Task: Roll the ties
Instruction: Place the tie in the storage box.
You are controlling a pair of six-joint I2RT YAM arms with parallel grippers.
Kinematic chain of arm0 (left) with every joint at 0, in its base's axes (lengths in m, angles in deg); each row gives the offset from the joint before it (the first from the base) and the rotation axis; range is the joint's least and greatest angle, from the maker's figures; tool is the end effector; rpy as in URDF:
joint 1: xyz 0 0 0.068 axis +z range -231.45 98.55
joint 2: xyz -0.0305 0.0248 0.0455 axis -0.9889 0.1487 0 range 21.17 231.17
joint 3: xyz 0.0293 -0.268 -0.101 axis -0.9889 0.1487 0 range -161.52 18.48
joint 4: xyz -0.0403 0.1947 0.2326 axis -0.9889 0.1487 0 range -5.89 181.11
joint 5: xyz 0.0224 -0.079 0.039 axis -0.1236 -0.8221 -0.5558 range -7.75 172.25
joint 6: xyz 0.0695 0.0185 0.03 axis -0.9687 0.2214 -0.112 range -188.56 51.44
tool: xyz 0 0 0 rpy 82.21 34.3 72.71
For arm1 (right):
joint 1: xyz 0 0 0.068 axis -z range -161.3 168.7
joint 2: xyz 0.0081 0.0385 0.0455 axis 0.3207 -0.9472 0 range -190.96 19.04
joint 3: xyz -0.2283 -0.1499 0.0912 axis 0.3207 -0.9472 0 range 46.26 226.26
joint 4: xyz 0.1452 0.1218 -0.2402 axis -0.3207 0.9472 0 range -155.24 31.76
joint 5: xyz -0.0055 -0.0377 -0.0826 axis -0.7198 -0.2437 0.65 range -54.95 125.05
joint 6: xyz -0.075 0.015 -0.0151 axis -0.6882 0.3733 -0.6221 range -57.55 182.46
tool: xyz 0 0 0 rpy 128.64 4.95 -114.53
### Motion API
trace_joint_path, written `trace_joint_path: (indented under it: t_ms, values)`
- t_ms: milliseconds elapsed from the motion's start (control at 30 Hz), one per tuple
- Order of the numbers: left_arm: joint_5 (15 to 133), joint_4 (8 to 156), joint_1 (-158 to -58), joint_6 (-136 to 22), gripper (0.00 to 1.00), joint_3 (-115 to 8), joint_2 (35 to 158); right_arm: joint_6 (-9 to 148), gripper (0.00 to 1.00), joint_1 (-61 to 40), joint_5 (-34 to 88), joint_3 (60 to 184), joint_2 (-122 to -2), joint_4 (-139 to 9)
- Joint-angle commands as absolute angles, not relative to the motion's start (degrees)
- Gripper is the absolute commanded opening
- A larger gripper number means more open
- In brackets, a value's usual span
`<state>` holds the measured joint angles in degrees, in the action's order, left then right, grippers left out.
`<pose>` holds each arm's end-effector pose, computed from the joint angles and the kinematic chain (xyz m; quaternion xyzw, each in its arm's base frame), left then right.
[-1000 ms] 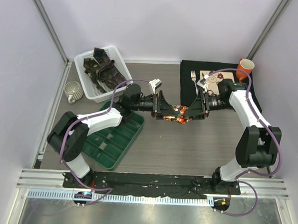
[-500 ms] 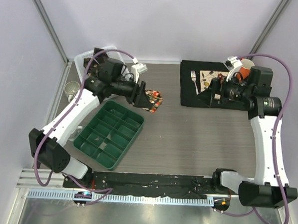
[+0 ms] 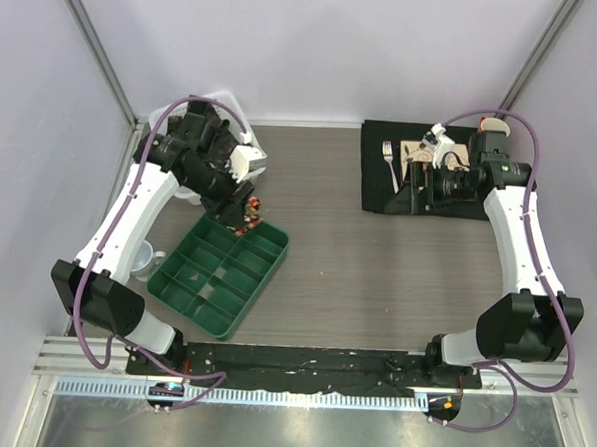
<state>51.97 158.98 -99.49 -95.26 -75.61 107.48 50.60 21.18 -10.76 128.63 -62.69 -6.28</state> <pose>0.3076 -0.1355 0.3704 0.4081 0.8551 -0.2409 0.2106 0.3361 0.0332 0.3510 -0.1783 0.8745 0.3402 0.2961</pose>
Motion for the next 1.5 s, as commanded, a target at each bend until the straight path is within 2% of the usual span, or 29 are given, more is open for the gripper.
trace_joint_path:
  t_ms: [0, 167, 533, 767, 1467]
  values:
    - [55.5, 172.4, -97.0, -96.3, 0.0, -73.7, 107.3, 48.0, 1.0, 21.2, -11.0, 128.1, -58.7, -4.1]
    - [51.1, 172.3, -93.7, -91.7, 0.0, -71.2, 111.0, 48.3, 0.99, 21.2, -10.9, 126.9, -58.7, -4.3]
    - [47.5, 173.8, -88.7, -85.8, 0.0, -75.7, 122.7, 50.5, 1.0, 21.2, -9.3, 124.3, -57.4, -6.1]
    - [51.5, 173.2, -85.3, -87.1, 0.0, -73.5, 124.3, 50.6, 1.0, 21.1, -8.5, 123.6, -57.4, -6.0]
    - [61.1, 161.2, -85.3, -81.3, 0.0, -67.5, 125.3, 51.8, 1.0, 21.2, -8.0, 124.2, -58.8, -6.1]
